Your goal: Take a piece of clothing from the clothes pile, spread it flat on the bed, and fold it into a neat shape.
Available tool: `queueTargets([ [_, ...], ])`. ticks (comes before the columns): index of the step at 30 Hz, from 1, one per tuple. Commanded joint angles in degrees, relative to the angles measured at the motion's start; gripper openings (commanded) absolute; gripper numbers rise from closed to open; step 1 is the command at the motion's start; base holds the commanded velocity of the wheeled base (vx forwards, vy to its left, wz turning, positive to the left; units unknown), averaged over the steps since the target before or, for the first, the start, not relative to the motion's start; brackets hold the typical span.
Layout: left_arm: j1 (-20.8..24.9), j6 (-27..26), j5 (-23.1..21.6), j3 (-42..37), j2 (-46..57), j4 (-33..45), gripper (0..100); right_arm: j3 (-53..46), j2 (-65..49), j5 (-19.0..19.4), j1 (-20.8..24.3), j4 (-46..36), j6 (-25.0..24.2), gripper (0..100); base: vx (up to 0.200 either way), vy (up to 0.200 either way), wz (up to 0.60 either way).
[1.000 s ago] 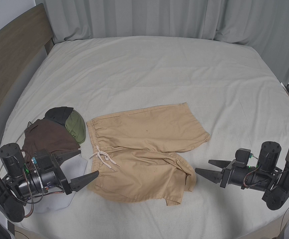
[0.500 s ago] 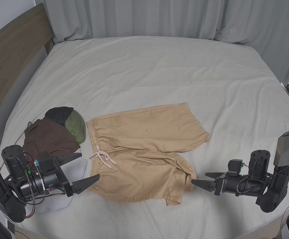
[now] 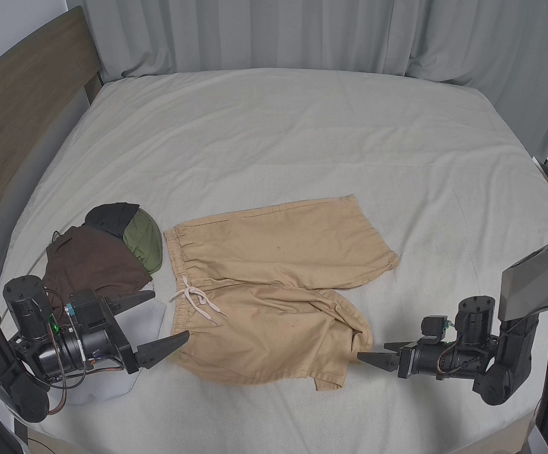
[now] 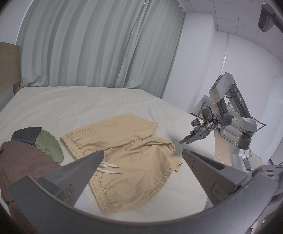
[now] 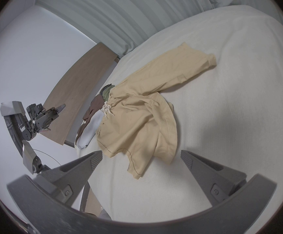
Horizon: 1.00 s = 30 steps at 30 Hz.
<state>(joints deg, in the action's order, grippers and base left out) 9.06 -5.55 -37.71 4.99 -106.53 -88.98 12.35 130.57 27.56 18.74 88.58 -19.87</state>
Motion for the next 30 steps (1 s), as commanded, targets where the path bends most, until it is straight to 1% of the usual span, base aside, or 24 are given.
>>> queueTargets([
  [1, 0.08, 0.01, 0.00, 0.02, -0.08, -0.05, 100, 1.10, 2.23, -0.05, -0.02, 0.02, -0.87, 100, 0.000, 0.000, 0.00],
  [3, 0.08, 0.01, 0.00, 0.11, 0.19, -0.05, 100, 2.33, 3.37, -0.05, 0.25, 0.02, -3.77, 100, 0.000, 0.000, 0.00],
  [6, 0.08, 0.01, 0.00, 0.11, 0.45, -0.05, 100, 3.38, 5.57, -0.40, 0.34, 0.02, -5.71, 100, 0.000, 0.000, 0.00],
  [12, 0.00, 0.01, 0.00, 0.02, 0.45, -0.05, 100, 5.76, 9.26, -3.04, 0.51, 0.02, -5.88, 100, 0.000, 0.000, 0.00],
  [17, 0.00, 0.01, 0.00, 0.11, 0.27, -0.05, 100, 7.43, 11.11, -4.18, 0.60, 0.02, -6.06, 100, 0.000, 0.000, 0.00],
  [20, 0.00, 0.01, 0.00, 0.02, 0.27, -0.05, 100, 8.83, 12.86, -5.24, 0.77, 0.10, -7.29, 100, 0.000, 0.000, 0.00],
  [24, 0.00, 0.01, 0.00, 0.02, 0.27, -0.05, 100, 9.80, 13.22, -5.50, 1.65, 0.10, -10.63, 100, 0.000, 0.000, 0.00],
  [30, 0.00, 0.01, 0.00, 0.11, 0.27, -0.05, 100, 10.33, 13.22, -6.12, 2.62, 0.10, -11.51, 100, 0.000, 0.000, 0.00],
])
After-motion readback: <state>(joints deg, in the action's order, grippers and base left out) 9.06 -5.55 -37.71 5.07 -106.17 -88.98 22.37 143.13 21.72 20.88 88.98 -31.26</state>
